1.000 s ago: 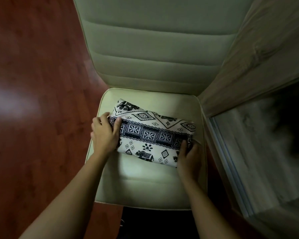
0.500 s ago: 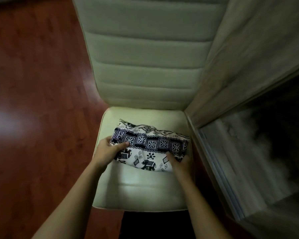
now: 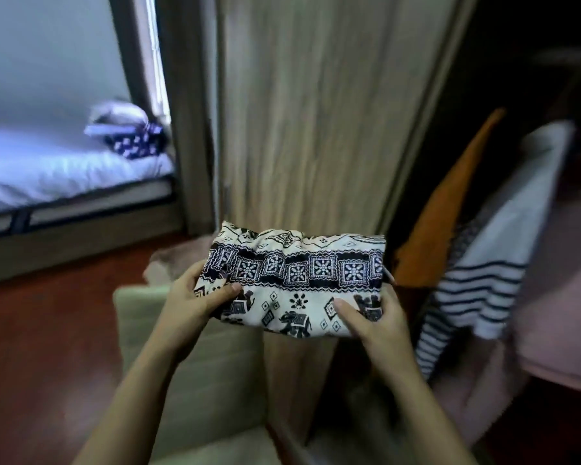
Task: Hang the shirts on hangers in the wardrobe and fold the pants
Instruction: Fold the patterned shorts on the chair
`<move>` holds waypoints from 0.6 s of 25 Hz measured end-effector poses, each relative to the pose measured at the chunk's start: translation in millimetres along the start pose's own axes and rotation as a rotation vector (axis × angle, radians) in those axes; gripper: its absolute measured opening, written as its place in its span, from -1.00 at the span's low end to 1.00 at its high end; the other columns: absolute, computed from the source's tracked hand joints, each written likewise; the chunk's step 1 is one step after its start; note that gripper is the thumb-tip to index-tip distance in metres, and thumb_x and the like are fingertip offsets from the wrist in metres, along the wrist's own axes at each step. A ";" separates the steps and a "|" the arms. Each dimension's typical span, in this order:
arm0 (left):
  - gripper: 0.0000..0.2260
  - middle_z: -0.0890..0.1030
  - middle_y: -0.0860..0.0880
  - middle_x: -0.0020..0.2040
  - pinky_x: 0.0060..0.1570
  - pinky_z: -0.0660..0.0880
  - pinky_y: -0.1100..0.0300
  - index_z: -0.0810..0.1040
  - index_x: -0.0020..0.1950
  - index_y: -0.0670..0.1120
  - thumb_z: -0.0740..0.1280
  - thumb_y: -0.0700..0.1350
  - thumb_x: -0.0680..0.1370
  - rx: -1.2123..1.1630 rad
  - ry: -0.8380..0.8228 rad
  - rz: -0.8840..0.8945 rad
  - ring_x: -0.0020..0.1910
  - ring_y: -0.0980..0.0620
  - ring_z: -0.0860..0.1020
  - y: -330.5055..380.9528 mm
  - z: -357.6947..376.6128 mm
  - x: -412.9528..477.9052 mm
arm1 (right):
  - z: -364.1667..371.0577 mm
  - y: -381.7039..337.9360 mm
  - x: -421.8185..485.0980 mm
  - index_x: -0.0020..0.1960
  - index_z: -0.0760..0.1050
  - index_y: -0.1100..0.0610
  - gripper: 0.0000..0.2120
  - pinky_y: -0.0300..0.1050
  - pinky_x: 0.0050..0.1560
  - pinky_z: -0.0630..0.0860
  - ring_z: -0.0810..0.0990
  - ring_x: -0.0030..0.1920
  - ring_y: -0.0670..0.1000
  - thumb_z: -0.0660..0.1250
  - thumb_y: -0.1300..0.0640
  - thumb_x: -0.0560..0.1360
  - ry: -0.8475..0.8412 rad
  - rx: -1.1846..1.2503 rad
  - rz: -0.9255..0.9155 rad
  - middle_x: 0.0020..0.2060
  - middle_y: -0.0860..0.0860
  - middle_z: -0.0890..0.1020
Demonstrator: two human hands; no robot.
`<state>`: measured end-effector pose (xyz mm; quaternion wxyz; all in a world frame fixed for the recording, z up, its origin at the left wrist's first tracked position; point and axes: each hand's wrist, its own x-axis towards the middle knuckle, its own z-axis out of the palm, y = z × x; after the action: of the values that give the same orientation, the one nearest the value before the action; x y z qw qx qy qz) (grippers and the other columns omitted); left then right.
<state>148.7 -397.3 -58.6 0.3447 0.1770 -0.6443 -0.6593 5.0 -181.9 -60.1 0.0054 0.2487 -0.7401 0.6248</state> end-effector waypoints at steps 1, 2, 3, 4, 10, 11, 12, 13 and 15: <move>-0.60 0.71 0.01 -0.10 -0.18 0.58 0.26 0.58 0.07 -0.08 0.53 -0.19 0.26 0.004 -0.026 0.075 -0.13 0.07 0.64 34.8 17.4 13.4 | -19.8 -35.4 13.9 -0.08 0.53 -0.16 -0.65 0.10 0.11 0.55 0.63 0.00 0.02 0.46 -0.18 0.17 0.040 -0.016 -0.087 0.00 0.05 0.62; -0.55 0.70 -0.02 -0.06 -0.15 0.57 0.24 0.57 0.11 -0.09 0.53 -0.13 0.24 0.008 -0.052 0.146 -0.11 0.06 0.64 67.7 35.7 23.8 | -40.1 -65.8 25.1 -0.08 0.53 -0.14 -0.67 0.11 0.10 0.55 0.62 -0.01 0.03 0.45 -0.18 0.19 0.094 -0.030 -0.166 -0.03 0.05 0.62; -0.51 0.70 -0.04 -0.03 -0.11 0.58 0.21 0.56 0.14 -0.10 0.53 -0.08 0.23 0.015 -0.079 0.217 -0.08 0.05 0.64 97.9 53.4 32.3 | -61.2 -92.5 35.2 -0.07 0.54 -0.09 -0.67 0.13 0.08 0.55 0.63 -0.03 0.02 0.44 -0.18 0.22 0.154 -0.045 -0.232 -0.05 0.04 0.63; -0.51 0.69 -0.04 -0.01 -0.07 0.58 0.17 0.55 0.15 -0.09 0.52 -0.07 0.25 0.025 -0.106 0.295 -0.06 0.04 0.64 124.9 71.2 39.7 | -82.9 -116.7 44.0 -0.06 0.55 -0.04 -0.66 0.13 0.08 0.55 0.63 -0.03 0.00 0.42 -0.19 0.24 0.209 -0.058 -0.285 -0.06 0.01 0.64; -0.51 0.67 0.08 0.02 0.08 0.56 -0.03 0.55 0.15 0.06 0.45 0.15 0.25 0.009 -0.197 0.693 0.03 0.08 0.62 235.7 187.7 64.9 | -213.7 -227.6 63.7 -0.01 0.59 0.02 -0.66 0.01 0.06 0.57 0.64 -0.04 -0.08 0.38 -0.14 0.30 0.477 -0.222 -0.557 -0.07 -0.05 0.67; -0.53 0.67 0.09 0.01 0.09 0.55 -0.01 0.55 0.14 0.07 0.45 0.13 0.26 -0.006 -0.214 0.739 0.02 0.08 0.62 253.6 212.8 67.2 | -239.4 -244.0 64.6 -0.01 0.59 0.03 -0.66 -0.02 0.05 0.56 0.63 -0.05 -0.07 0.39 -0.12 0.30 0.535 -0.261 -0.596 -0.08 -0.04 0.67; -0.55 0.67 0.11 0.00 0.09 0.55 0.03 0.55 0.13 0.07 0.46 0.11 0.27 -0.025 -0.240 0.779 0.01 0.08 0.62 271.1 237.9 67.3 | -263.6 -259.9 64.3 0.00 0.59 0.05 -0.66 -0.04 0.05 0.56 0.63 -0.05 -0.05 0.39 -0.10 0.30 0.587 -0.296 -0.631 -0.08 -0.03 0.67; -0.56 0.67 0.10 0.00 0.10 0.54 0.05 0.56 0.13 0.06 0.46 0.09 0.28 -0.050 -0.273 0.805 0.01 0.07 0.62 288.2 261.8 67.6 | -287.5 -274.6 64.5 0.01 0.58 0.06 -0.66 -0.05 0.04 0.56 0.63 -0.05 -0.03 0.40 -0.08 0.30 0.633 -0.325 -0.650 -0.07 -0.02 0.67; -0.55 0.68 0.04 0.00 0.12 0.53 0.00 0.56 0.14 0.01 0.48 0.08 0.29 -0.115 -0.343 0.842 0.03 0.01 0.63 319.0 308.1 67.6 | -334.8 -300.8 66.0 -0.02 0.58 0.06 -0.70 -0.06 -0.02 0.56 0.64 -0.09 0.00 0.41 -0.05 0.30 0.713 -0.365 -0.672 -0.11 0.01 0.67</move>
<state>-35.1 -197.6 298.6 0.4802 -0.2314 -0.6704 -0.5161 -41.4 76.1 311.7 0.5006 0.2390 -0.6686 0.4952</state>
